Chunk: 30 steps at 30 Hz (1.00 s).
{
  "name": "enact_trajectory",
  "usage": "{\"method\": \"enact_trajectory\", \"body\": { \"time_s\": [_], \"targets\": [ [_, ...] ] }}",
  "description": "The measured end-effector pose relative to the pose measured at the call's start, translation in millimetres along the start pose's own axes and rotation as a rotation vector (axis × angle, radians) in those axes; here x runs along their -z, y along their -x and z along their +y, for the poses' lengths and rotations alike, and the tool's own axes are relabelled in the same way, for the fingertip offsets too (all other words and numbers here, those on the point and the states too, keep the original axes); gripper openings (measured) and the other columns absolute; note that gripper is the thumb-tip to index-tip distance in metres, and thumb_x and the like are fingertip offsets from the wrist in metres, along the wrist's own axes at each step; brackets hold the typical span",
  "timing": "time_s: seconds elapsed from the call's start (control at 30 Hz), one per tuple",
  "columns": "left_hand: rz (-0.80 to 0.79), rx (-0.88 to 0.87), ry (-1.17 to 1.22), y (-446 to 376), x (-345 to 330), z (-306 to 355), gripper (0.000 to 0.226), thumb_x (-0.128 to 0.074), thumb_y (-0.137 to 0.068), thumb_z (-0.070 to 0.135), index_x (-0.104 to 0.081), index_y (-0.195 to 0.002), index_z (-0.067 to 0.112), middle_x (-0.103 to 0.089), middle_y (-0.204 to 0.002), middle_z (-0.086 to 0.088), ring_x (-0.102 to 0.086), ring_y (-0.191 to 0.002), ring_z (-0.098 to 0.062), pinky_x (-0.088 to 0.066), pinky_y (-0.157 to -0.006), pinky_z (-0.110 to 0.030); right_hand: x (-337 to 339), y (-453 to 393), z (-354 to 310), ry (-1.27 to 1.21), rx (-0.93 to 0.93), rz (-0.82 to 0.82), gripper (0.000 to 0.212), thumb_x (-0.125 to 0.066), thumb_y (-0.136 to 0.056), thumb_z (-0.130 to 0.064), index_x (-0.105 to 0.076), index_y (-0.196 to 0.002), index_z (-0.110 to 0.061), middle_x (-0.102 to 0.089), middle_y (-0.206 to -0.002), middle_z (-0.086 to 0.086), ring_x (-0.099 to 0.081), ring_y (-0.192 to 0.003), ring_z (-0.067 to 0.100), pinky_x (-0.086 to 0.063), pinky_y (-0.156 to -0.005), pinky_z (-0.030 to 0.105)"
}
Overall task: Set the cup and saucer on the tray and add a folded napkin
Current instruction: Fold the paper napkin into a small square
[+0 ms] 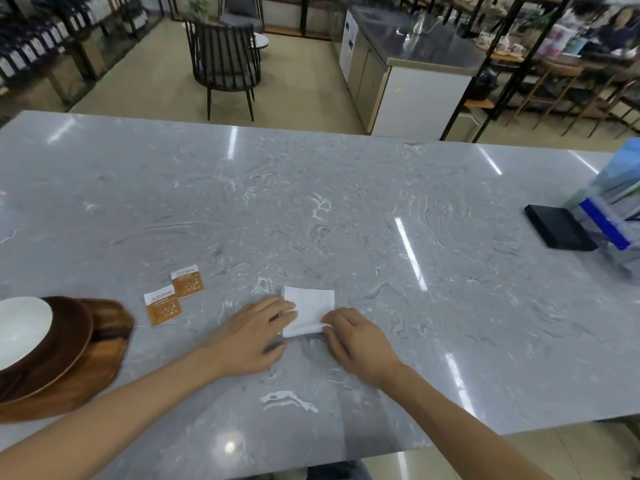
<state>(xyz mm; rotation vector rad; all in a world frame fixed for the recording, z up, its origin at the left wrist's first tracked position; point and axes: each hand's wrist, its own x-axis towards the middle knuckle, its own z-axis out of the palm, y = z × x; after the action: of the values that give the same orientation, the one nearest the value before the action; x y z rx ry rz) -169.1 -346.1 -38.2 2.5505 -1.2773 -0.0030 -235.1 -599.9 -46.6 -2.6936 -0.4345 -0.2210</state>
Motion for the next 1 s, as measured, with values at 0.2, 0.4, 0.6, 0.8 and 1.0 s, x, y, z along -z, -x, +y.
{"method": "enact_trajectory", "body": {
  "time_s": [0.2,0.4,0.6,0.8,1.0],
  "targets": [
    [0.216,0.033,0.253,-1,1,7,0.024,-0.074,-0.087,0.022,-0.076,-0.108,0.010,-0.074,-0.109,0.000,-0.064,-0.108,-0.024,-0.055,-0.090,-0.035,5,4,-9,-0.242,-0.141,0.032,0.021,-0.053,-0.104,-0.029,-0.066,-0.112,-0.014,-0.067,-0.102,0.004,-0.059,-0.090,0.017,-0.044,-0.072,0.024],
    [0.190,0.202,0.505,5,-4,9,0.022,-0.076,-0.089,0.018,-0.077,-0.110,0.016,-0.073,-0.096,0.004,-0.061,-0.094,-0.018,-0.052,-0.081,-0.036,9,8,-4,-0.361,-0.181,-0.035,0.021,-0.066,-0.097,-0.038,-0.071,-0.112,-0.024,-0.070,-0.107,-0.007,-0.059,-0.099,0.009,-0.050,-0.079,0.023],
    [0.172,0.359,0.662,-1,-7,7,0.015,-0.074,-0.091,0.028,-0.077,-0.106,0.028,-0.076,-0.084,0.003,-0.070,-0.077,-0.016,-0.056,-0.072,-0.037,2,6,-5,-0.457,-0.304,-0.015,0.020,-0.065,-0.097,-0.042,-0.071,-0.109,-0.027,-0.069,-0.104,-0.011,-0.061,-0.094,0.006,-0.052,-0.077,0.027],
    [0.125,0.475,0.781,-1,-10,-1,0.013,-0.067,-0.095,0.039,-0.073,-0.102,0.030,-0.071,-0.078,-0.005,-0.066,-0.067,-0.016,-0.047,-0.063,-0.032,2,0,1,-0.543,-0.433,0.032,0.018,-0.066,-0.098,-0.037,-0.074,-0.106,-0.023,-0.073,-0.094,-0.007,-0.065,-0.081,0.011,-0.055,-0.073,0.031],
    [0.162,0.563,0.883,-4,-12,1,0.015,-0.064,-0.095,0.041,-0.072,-0.096,0.028,-0.071,-0.072,-0.005,-0.059,-0.061,-0.014,-0.041,-0.063,-0.030,-8,-2,-4,-0.524,-0.513,0.100,0.029,-0.061,-0.098,-0.047,-0.071,-0.080,-0.026,-0.065,-0.086,-0.011,-0.062,-0.082,0.004,-0.046,-0.069,0.013]
  ]
}}
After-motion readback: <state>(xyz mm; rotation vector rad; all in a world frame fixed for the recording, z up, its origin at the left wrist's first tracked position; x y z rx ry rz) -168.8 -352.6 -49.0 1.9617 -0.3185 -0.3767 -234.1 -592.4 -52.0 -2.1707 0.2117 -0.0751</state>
